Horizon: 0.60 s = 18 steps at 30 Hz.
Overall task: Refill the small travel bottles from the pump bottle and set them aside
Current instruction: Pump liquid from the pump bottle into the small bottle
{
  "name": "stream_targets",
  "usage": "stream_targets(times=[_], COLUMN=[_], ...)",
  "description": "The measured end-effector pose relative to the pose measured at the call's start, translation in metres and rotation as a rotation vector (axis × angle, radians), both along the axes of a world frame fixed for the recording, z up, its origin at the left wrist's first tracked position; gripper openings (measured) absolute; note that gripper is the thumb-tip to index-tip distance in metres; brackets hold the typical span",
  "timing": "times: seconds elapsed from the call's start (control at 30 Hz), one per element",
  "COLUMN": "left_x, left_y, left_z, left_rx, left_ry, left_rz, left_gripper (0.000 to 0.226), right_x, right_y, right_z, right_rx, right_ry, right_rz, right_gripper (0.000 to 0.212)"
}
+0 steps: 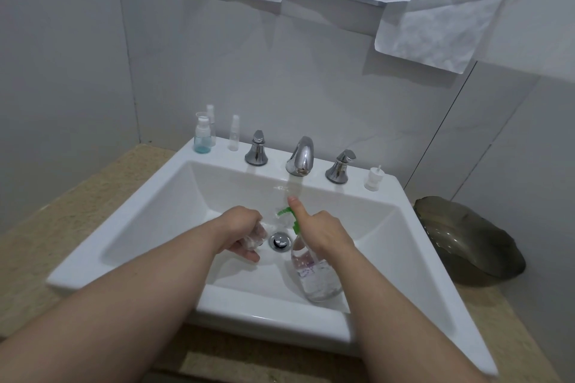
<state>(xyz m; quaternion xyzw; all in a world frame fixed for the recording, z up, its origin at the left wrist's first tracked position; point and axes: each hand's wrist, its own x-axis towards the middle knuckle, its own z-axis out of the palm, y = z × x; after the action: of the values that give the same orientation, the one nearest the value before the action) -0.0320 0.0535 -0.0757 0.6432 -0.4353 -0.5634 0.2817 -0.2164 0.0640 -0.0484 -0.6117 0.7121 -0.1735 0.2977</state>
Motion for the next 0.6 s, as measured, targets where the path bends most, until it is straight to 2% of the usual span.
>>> stream_targets(times=[0.6], left_x=[0.0023], left_y=[-0.004], left_z=[-0.0074], left_rx=[0.015], left_ry=[-0.056], left_rz=[-0.071], left_gripper=[0.032], right_x=[-0.0004], right_y=[-0.0072], right_z=[-0.0044], right_rx=[-0.015], right_ry=[-0.061], right_rz=[0.008], right_gripper=[0.063])
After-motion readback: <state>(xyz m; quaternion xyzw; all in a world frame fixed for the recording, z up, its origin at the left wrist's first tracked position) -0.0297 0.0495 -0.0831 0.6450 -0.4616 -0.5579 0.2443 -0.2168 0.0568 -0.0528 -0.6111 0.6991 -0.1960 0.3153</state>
